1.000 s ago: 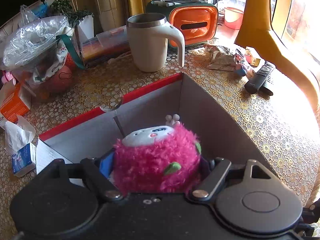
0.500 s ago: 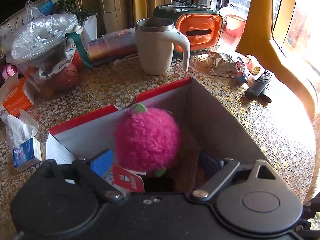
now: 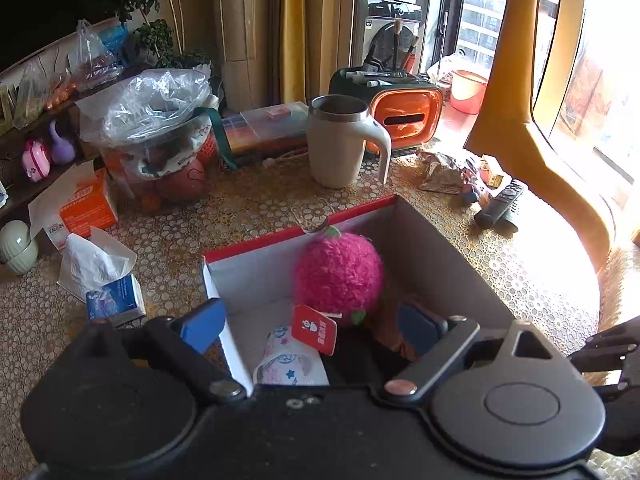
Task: Organize objects
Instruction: 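Lower the pink toy into the shoebox and open the left gripper, then move the left gripper to the black USB cable on the table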
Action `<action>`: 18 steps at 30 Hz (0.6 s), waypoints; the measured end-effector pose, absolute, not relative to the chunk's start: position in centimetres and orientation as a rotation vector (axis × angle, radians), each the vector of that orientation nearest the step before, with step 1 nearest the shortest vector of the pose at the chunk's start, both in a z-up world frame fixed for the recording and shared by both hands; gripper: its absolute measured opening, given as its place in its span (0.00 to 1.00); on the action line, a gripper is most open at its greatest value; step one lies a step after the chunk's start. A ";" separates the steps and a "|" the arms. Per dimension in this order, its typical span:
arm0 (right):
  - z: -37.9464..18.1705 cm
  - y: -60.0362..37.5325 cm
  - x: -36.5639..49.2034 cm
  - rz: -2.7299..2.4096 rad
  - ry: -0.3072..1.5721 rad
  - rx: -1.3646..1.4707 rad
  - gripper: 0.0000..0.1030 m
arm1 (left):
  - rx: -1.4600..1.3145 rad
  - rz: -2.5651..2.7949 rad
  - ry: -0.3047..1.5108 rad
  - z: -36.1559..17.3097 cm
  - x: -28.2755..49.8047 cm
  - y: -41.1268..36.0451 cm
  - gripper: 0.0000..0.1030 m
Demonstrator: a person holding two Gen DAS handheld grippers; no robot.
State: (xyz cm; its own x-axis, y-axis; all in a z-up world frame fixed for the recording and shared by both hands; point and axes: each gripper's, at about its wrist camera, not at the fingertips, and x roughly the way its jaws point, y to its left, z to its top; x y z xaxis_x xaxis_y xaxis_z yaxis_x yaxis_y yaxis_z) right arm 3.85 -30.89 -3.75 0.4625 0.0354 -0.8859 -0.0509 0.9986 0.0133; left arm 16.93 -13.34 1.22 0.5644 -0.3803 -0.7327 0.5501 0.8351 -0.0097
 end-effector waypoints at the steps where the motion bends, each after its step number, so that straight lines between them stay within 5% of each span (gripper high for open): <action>1: -3.8 -30.8 3.8 0.051 1.089 -0.020 0.07 | 0.228 -0.550 0.796 1.5 16.7 -12.8 0.90; 18: -3.9 -30.2 3.6 0.033 1.097 -0.061 0.07 | 0.145 -0.353 0.738 3.4 15.1 1.1 0.99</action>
